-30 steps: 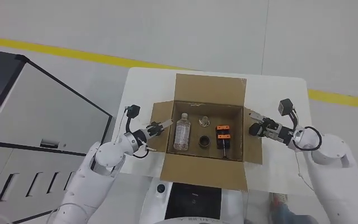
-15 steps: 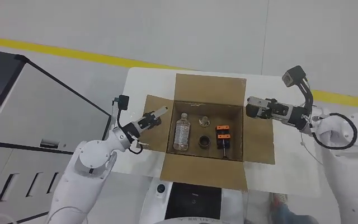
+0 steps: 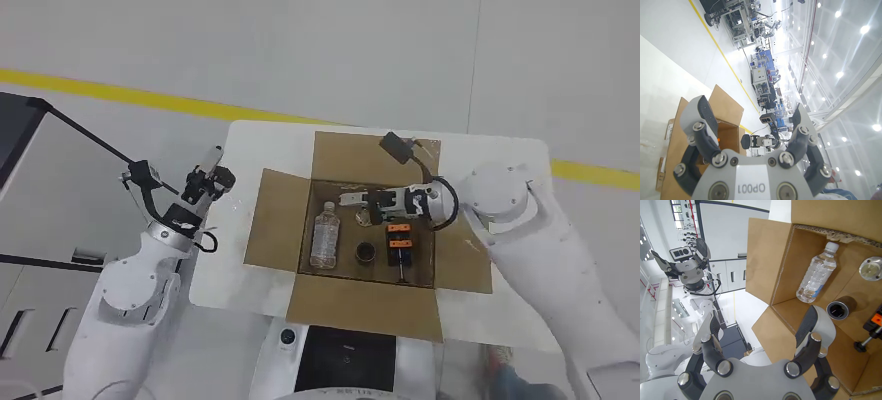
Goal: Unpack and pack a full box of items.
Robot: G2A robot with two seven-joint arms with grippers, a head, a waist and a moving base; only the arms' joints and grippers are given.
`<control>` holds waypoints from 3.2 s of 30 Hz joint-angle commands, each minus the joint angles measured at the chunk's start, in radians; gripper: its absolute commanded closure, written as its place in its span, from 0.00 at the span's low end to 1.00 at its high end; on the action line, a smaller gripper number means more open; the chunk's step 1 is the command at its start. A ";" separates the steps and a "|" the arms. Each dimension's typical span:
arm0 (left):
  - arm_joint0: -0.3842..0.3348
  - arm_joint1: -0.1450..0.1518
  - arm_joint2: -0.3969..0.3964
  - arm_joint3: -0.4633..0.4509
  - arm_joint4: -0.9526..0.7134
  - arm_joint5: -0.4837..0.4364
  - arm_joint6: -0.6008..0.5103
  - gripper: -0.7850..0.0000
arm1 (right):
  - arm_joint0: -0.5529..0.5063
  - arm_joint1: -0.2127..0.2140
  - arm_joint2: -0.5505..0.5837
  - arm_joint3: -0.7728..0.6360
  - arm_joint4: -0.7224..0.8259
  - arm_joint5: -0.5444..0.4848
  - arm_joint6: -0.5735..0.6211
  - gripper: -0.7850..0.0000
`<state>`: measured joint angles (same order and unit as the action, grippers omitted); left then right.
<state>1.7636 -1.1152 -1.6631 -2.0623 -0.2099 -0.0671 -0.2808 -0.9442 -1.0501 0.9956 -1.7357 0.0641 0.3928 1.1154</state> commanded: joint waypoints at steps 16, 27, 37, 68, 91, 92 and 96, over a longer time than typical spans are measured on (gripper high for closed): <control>-0.001 0.000 0.001 0.000 0.003 0.001 -0.002 0.00 | -0.001 0.000 0.001 0.000 -0.003 0.000 0.000 0.00; -0.001 0.000 0.001 0.000 0.003 0.001 -0.002 0.00 | 0.135 -0.041 -0.193 -0.014 -0.107 0.293 0.019 0.09; -0.001 0.000 0.001 0.000 0.003 0.001 -0.002 0.00 | 0.488 -0.141 -0.712 0.176 0.059 0.619 -0.307 0.02; -0.001 0.000 0.001 0.000 0.003 0.001 -0.002 0.00 | 0.497 -0.261 -0.826 0.256 -0.035 0.619 -0.307 0.35; -0.001 0.000 0.001 0.000 0.003 0.001 -0.002 0.00 | 0.394 -0.344 -0.826 0.435 -0.143 0.617 -0.305 0.38; -0.001 0.000 0.001 0.000 0.003 0.001 -0.002 0.00 | 0.391 -0.352 -0.826 0.449 -0.150 0.613 -0.301 0.38; -0.001 0.000 0.001 0.000 0.003 0.001 -0.002 0.00 | 0.383 -0.380 -0.826 0.501 -0.183 0.592 -0.280 0.40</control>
<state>1.7629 -1.1151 -1.6620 -2.0621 -0.2069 -0.0665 -0.2827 -0.5597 -1.4229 0.1700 -1.2495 -0.1095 0.9914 0.8289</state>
